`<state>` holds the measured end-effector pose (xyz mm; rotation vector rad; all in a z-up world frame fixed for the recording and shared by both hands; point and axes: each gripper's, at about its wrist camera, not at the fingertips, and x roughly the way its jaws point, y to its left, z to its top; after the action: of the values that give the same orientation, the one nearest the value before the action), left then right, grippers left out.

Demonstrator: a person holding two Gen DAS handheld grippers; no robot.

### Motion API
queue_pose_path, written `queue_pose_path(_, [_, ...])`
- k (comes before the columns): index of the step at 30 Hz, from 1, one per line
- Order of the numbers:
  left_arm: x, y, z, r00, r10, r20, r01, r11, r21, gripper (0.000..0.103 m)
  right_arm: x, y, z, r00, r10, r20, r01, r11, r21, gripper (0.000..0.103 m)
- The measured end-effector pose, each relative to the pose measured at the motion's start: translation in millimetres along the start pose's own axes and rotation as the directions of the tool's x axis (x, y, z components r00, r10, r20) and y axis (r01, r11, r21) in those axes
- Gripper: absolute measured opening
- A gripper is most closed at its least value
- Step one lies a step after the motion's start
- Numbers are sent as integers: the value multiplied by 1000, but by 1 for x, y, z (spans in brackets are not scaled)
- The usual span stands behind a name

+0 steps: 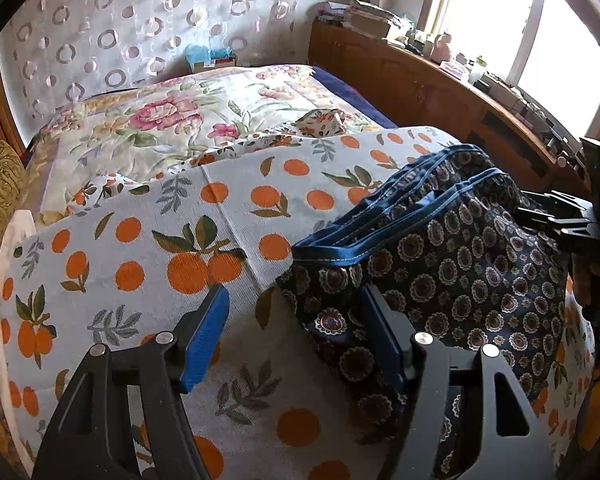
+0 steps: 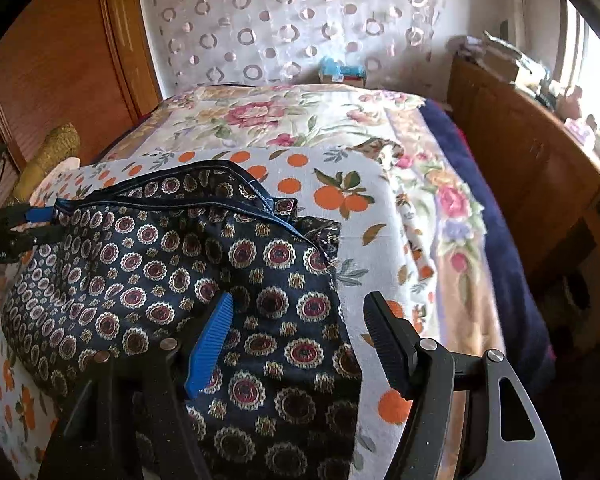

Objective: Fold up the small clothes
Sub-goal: 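Lift the folded shirt bundle with both grippers off the sheet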

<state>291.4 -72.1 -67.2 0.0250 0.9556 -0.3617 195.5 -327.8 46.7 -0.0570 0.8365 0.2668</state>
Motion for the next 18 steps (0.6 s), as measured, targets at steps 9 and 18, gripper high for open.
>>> queue_pose_path(9, [4, -1, 1, 1000, -28, 4, 28, 1000, -1, 60, 16, -12, 11, 995, 97, -4, -97, 995, -5, 59])
queue_pose_path(18, [5, -12, 9, 996, -91, -11, 91, 996, -10, 12, 24, -9, 5, 987, 158, -4, -158, 986, -53, 22])
